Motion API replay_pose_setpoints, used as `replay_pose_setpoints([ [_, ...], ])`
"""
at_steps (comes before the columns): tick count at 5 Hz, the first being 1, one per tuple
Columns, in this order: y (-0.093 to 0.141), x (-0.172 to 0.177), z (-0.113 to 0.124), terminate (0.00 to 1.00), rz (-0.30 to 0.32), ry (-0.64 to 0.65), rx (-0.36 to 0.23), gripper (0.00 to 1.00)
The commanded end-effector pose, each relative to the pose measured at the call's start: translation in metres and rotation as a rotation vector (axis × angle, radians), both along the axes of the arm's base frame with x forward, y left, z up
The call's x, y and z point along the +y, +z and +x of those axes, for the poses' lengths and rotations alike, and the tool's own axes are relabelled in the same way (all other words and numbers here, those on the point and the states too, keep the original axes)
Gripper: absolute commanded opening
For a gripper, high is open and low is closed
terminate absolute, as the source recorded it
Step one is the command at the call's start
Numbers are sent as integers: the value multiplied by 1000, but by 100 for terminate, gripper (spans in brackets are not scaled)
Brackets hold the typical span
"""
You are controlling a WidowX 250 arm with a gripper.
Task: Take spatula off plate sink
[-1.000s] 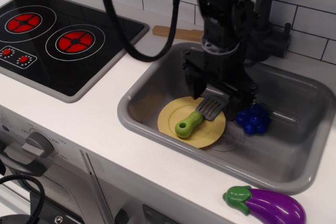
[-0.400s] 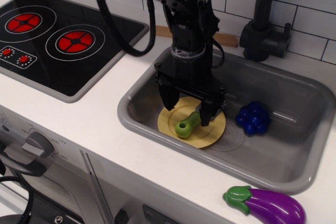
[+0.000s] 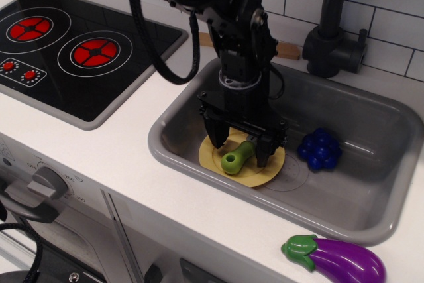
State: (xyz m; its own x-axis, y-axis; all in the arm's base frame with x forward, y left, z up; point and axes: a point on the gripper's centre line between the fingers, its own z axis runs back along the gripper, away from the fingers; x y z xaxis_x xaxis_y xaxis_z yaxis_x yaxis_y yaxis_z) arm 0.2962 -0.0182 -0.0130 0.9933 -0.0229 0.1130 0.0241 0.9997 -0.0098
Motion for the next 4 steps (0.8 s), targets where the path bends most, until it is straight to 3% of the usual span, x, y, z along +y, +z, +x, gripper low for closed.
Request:
replay_pose_setpoints([
  [1, -2, -5, -3, 0, 27, -18, -14, 100],
  [2, -6, -7, -3, 0, 39, -26, -13, 0],
  [4, 12, -4, 6, 0, 65, 43, -98, 0],
])
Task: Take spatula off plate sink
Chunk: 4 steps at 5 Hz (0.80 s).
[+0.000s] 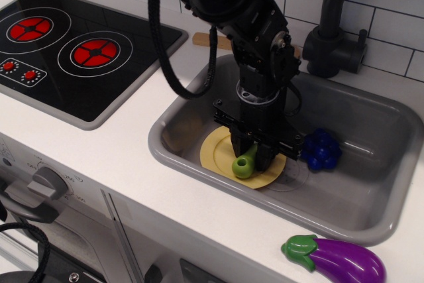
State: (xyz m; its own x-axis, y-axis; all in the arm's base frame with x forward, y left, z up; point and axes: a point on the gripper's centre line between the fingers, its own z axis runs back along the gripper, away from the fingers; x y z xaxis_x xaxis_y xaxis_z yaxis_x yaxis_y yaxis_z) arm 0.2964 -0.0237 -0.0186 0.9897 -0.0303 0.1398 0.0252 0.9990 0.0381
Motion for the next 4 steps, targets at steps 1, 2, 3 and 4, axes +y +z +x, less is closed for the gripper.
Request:
replay_pose_setpoints([
  [1, 36, -4, 11, 0, 0, 63, -84, 0],
  [2, 49, -13, 11, 0, -30, 40, -85, 0],
  [3, 60, -27, 2, 0, -50, -45, -66, 0],
  [4, 65, -46, -10, 0, -40, -233, -83, 0],
])
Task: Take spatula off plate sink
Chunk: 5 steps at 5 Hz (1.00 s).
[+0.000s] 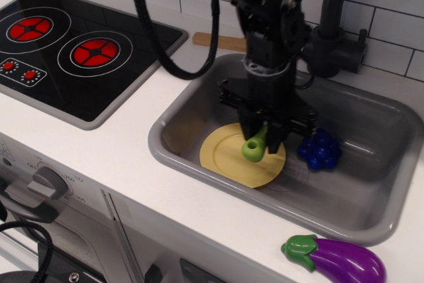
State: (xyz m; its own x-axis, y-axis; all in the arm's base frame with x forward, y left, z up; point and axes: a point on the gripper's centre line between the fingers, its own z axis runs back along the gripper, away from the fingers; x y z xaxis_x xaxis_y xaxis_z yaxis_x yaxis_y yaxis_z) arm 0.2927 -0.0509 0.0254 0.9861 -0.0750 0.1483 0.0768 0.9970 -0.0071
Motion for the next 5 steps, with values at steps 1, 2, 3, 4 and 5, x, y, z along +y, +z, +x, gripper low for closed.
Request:
replay_pose_setpoints([
  [1, 25, -36, -16, 0, 3, -354, -47, 0],
  [2, 21, -49, -16, 0, -9, -333, -74, 0],
  [3, 15, -58, -18, 0, -28, -158, -86, 0],
  [4, 11, -69, -24, 0, -58, -19, -101, 0],
  [5, 15, -70, -27, 0, -50, 229, -163, 0],
])
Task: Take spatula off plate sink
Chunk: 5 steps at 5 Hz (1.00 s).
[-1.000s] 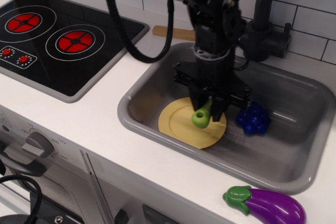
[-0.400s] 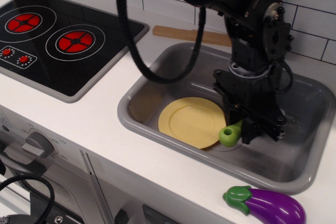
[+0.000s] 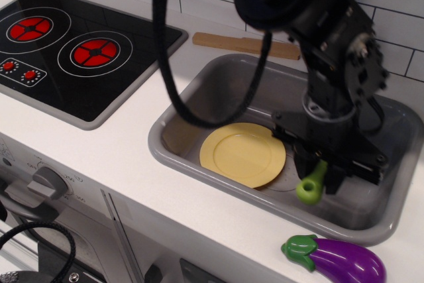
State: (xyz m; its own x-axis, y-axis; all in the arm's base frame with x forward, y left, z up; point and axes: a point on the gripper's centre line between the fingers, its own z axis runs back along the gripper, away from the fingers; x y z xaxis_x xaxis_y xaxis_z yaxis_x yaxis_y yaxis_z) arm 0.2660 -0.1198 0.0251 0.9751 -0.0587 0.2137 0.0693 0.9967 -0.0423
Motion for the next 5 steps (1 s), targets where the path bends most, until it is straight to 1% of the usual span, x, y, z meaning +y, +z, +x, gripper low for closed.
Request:
replay_pose_setpoints([
  [1, 17, 5, 5, 0, -64, 477, 4, 0],
  [2, 9, 2, 8, 0, -80, 712, 23, 0],
  [3, 3, -5, 8, 0, -83, 814, 46, 0],
  [4, -4, -5, 8, 0, -79, 880, 81, 0],
  [5, -7, -6, 4, 0, -87, 973, 127, 0],
])
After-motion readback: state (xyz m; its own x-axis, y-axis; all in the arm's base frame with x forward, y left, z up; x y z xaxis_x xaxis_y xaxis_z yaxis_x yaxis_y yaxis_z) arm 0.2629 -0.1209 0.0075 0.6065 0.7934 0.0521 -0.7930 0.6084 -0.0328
